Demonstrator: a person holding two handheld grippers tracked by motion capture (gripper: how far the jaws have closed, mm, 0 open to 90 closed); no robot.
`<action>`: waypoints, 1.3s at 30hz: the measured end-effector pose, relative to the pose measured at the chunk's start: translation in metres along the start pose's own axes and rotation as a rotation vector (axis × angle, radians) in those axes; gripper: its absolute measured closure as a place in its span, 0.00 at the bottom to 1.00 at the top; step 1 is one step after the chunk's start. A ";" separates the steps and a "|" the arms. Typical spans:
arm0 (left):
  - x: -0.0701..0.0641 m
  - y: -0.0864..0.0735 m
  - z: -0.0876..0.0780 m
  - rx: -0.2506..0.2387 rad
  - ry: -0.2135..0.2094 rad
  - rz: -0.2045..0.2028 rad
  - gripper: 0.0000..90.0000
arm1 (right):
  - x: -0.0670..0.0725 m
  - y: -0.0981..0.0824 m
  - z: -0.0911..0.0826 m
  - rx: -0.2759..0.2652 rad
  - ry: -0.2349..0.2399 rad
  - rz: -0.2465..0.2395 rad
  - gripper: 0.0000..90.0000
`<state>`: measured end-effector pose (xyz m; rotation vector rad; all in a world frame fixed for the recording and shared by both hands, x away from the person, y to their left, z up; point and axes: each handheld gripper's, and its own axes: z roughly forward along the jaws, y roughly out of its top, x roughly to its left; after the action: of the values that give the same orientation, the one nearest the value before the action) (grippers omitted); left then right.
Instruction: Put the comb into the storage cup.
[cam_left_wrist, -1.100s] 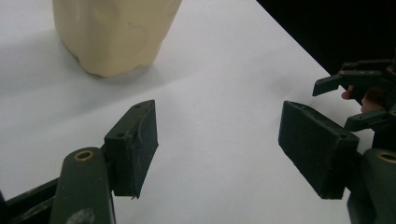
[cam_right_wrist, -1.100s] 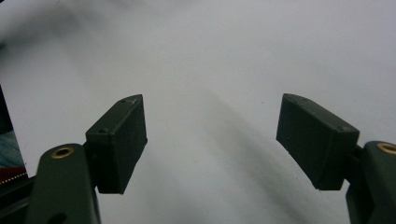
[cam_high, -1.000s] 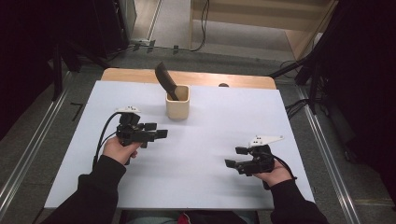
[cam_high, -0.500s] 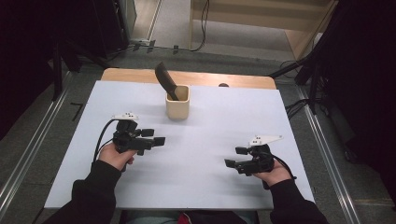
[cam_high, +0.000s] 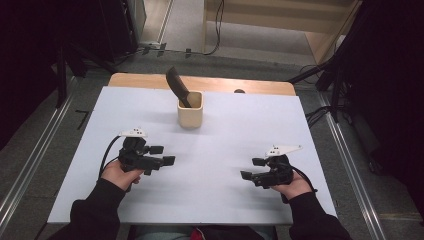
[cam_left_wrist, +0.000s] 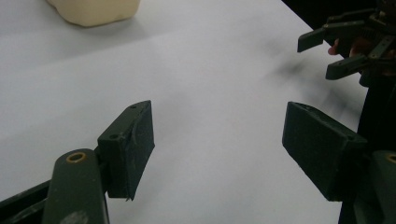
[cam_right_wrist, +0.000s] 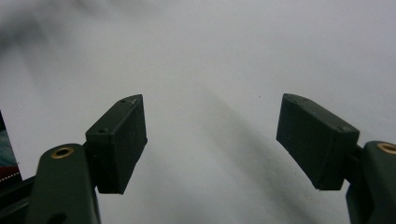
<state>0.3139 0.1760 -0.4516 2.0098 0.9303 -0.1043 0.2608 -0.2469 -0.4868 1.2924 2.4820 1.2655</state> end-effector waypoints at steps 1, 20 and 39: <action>0.000 -0.001 -0.001 0.008 0.003 0.006 0.28 | 0.000 0.000 0.000 -0.002 -0.001 0.002 0.25; 0.009 -0.028 -0.032 0.009 0.038 -0.010 0.29 | -0.001 -0.001 0.000 0.007 -0.007 0.011 0.25; 0.011 -0.032 -0.034 0.020 0.047 -0.016 0.29 | -0.002 -0.002 0.000 0.015 -0.017 0.007 0.25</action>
<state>0.2918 0.2188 -0.4579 2.0305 0.9788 -0.0762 0.2610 -0.2492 -0.4888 1.3105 2.4827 1.2342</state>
